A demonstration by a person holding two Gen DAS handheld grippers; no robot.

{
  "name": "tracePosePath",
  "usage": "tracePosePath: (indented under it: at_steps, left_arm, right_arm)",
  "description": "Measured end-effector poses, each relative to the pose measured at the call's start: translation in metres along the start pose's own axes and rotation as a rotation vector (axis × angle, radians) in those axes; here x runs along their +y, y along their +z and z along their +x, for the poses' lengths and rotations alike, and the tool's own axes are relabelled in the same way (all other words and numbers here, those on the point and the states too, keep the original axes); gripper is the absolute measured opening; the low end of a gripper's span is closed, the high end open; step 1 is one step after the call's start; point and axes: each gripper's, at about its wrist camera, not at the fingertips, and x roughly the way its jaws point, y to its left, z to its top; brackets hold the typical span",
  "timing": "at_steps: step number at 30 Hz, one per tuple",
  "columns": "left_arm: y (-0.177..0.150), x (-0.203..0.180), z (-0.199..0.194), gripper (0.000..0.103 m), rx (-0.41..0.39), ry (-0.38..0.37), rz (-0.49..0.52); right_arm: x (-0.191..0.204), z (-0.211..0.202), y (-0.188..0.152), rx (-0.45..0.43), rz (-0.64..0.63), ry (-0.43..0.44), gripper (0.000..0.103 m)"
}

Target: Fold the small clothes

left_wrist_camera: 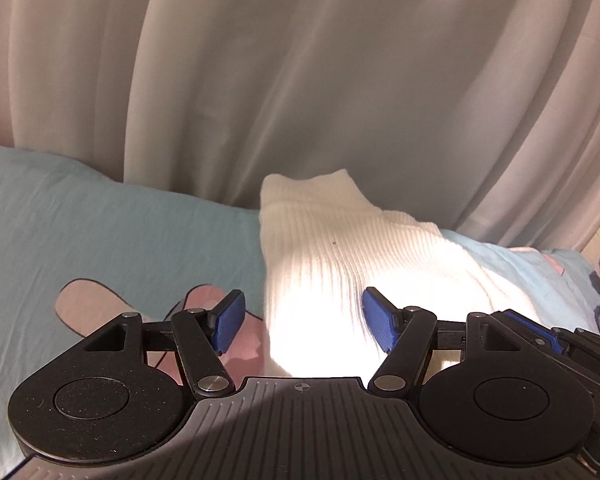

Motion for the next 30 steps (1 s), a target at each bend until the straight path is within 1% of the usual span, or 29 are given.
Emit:
tracePosePath:
  at_steps: [1,2,3,4,5,6,7,8,9,10,11,13,15,18,22,25,26,27,28,29,30]
  left_arm:
    - [0.002,0.002,-0.006,0.071,0.01,-0.001,0.009]
    - [0.003,0.005,-0.011,0.071,0.018,-0.007,0.018]
    - [0.004,0.01,-0.017,0.071,0.032,-0.016,0.022]
    - [0.006,0.016,-0.022,0.071,0.048,-0.029,0.012]
    - [0.008,0.022,-0.025,0.07,0.06,-0.045,-0.008]
    - [0.01,0.029,-0.027,0.07,0.08,-0.07,-0.045]
    - [0.012,0.036,-0.027,0.07,0.103,-0.105,-0.087]
    - [0.014,0.042,-0.026,0.07,0.124,-0.153,-0.142]
    - [0.014,0.047,-0.023,0.07,0.138,-0.193,-0.188]
    - [0.013,0.05,-0.019,0.07,0.159,-0.234,-0.24]
    - [0.013,0.052,-0.014,0.07,0.184,-0.257,-0.27]
    - [0.012,0.052,-0.001,0.069,0.237,-0.282,-0.305]
    - [0.01,0.05,0.009,0.069,0.262,-0.286,-0.32]
    - [0.009,0.053,0.018,0.07,0.28,-0.309,-0.371]
    - [0.012,0.057,0.025,0.07,0.282,-0.335,-0.4]
    - [0.015,0.058,0.031,0.07,0.285,-0.343,-0.417]
    - [0.016,0.058,0.034,0.07,0.287,-0.343,-0.422]
    - [0.017,0.057,0.037,0.069,0.288,-0.342,-0.423]
    - [0.017,0.056,0.037,0.065,0.288,-0.338,-0.422]
    - [0.017,0.056,0.037,0.064,0.288,-0.332,-0.418]
    - [0.017,0.055,0.037,0.059,0.29,-0.328,-0.415]
  right_arm:
    - [-0.008,-0.005,0.001,0.028,0.028,-0.023,0.018]
    - [-0.021,-0.011,0.002,0.063,0.085,-0.035,0.02]
    - [-0.039,-0.016,0.001,0.095,0.175,-0.017,0.03]
    - [-0.058,-0.019,-0.001,0.126,0.289,0.027,0.035]
    - [-0.081,-0.02,-0.004,0.163,0.435,0.089,0.037]
    - [-0.1,-0.016,-0.009,0.196,0.572,0.164,0.037]
    - [-0.115,-0.012,-0.014,0.224,0.683,0.235,0.037]
    - [-0.125,-0.007,-0.019,0.247,0.772,0.294,0.037]
    - [-0.133,-0.002,-0.024,0.265,0.855,0.331,0.037]
    - [-0.137,0.002,-0.026,0.274,0.904,0.349,0.038]
    - [-0.14,0.009,-0.028,0.286,0.937,0.369,0.04]
    - [-0.139,0.019,-0.029,0.31,0.953,0.38,0.043]
    - [-0.141,0.032,-0.028,0.345,0.958,0.376,0.049]
    - [-0.14,0.043,-0.026,0.355,0.948,0.413,0.051]
    - [-0.136,0.06,-0.024,0.369,0.966,0.476,0.053]
    - [-0.13,0.07,-0.02,0.376,0.953,0.501,0.052]
    - [-0.125,0.073,-0.018,0.374,0.936,0.506,0.05]
    - [-0.122,0.073,-0.017,0.37,0.918,0.503,0.046]
    - [-0.119,0.075,-0.015,0.363,0.901,0.503,0.045]
    - [-0.116,0.075,-0.014,0.356,0.892,0.506,0.04]
    - [-0.114,0.075,-0.013,0.349,0.892,0.504,0.037]
